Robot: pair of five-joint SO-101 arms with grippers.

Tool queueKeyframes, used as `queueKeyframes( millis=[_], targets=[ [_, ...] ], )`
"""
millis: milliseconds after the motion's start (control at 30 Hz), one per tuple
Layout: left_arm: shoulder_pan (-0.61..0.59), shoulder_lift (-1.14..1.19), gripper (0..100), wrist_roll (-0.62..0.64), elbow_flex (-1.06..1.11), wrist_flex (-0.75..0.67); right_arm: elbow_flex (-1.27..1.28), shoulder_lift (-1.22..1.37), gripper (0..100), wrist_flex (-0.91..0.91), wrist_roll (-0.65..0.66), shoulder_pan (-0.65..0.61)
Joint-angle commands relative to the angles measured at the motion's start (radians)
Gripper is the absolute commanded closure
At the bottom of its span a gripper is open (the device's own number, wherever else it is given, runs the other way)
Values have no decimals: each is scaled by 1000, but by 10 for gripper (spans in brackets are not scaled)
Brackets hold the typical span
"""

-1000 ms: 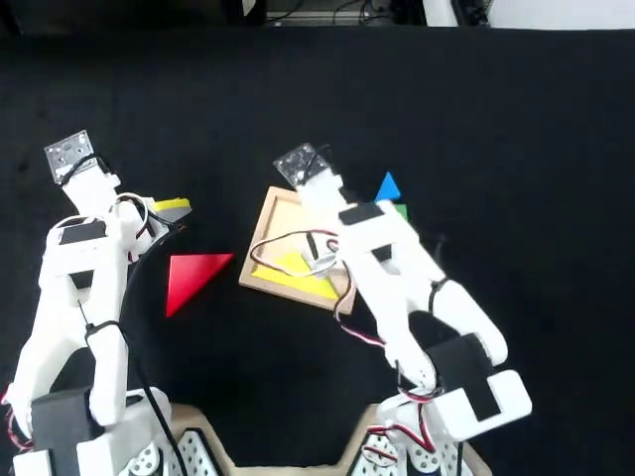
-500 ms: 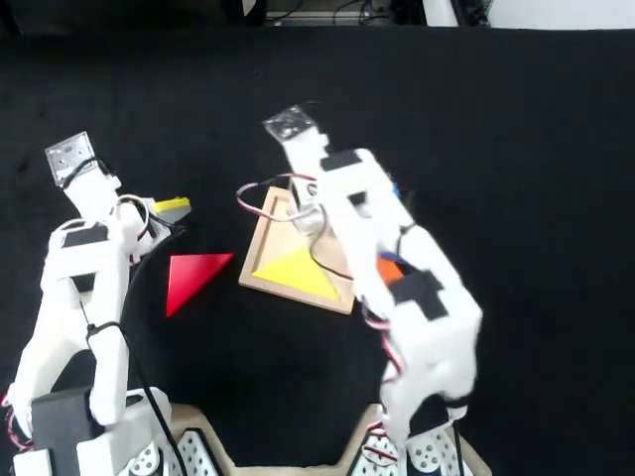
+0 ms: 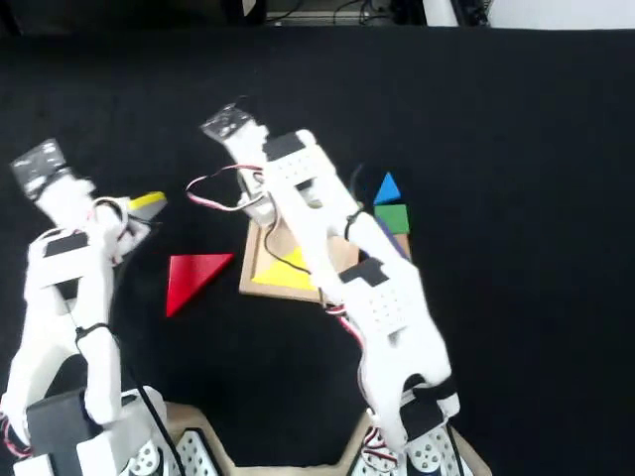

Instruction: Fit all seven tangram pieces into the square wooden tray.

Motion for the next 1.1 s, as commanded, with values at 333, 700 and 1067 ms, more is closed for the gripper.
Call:
queueKeyframes(
  millis=[333,700,1067],
  targets=[
    [-77,-31,598,54,-47,-15,-151,-56,988,109,23,-25],
    [88,-38,597,-485,-202,311,-302,-410,988,474,17,149],
    [248,-31,593,-1151,-297,655,47,-671,988,453,-25,331]
  ],
)
